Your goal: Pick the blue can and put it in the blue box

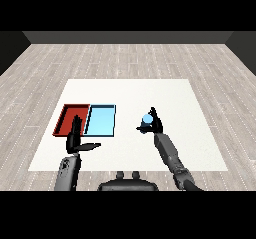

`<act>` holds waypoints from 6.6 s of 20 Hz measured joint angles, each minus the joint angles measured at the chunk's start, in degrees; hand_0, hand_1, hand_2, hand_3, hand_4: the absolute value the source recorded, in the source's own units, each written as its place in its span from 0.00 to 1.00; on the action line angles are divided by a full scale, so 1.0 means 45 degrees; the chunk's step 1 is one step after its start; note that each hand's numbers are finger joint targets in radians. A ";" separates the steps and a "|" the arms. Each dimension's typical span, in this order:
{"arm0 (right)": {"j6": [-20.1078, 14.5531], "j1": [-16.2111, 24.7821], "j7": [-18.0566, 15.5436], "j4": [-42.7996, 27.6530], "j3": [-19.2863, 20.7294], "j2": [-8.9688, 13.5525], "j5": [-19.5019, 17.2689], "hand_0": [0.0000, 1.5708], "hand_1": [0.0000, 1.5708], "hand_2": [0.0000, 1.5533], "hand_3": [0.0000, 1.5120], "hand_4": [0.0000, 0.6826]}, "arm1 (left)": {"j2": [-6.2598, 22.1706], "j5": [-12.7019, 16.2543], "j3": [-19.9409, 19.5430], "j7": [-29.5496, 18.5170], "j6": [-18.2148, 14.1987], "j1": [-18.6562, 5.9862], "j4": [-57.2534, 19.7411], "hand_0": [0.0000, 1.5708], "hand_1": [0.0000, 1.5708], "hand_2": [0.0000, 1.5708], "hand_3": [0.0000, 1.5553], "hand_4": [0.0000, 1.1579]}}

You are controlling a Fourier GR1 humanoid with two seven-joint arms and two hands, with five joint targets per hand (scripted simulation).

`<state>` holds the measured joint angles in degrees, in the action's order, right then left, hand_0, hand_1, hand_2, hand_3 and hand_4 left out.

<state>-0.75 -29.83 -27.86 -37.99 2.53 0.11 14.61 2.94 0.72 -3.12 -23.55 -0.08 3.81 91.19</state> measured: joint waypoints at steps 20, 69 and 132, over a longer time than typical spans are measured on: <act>-0.2223 -0.1161 0.0241 0.1584 -0.0460 0.0072 0.0314 0.93 0.93 0.93 0.94 0.78 | -0.0129 0.0090 0.0062 0.0198 0.0115 -0.0399 -0.0138 0.00 0.00 0.00 0.00 0.00; -0.2638 0.1420 0.3004 -0.7886 -0.3060 0.0508 -0.1893 0.92 0.92 0.94 0.92 0.82 | -0.0652 0.1055 0.4642 0.1590 -0.2137 -0.3265 -0.1691 0.00 0.00 0.00 0.00 0.00; -0.4704 0.0115 0.2861 -0.7952 -0.6837 0.0255 -0.0251 0.92 0.92 0.94 0.91 0.76 | -0.0301 0.5982 0.8804 0.0391 -0.6509 -0.7848 -0.7548 1.00 1.00 1.00 0.97 1.00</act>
<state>-21.93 -29.31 -14.99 -73.77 -28.24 1.26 13.48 1.59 27.64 36.50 -21.79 -29.37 -31.51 57.23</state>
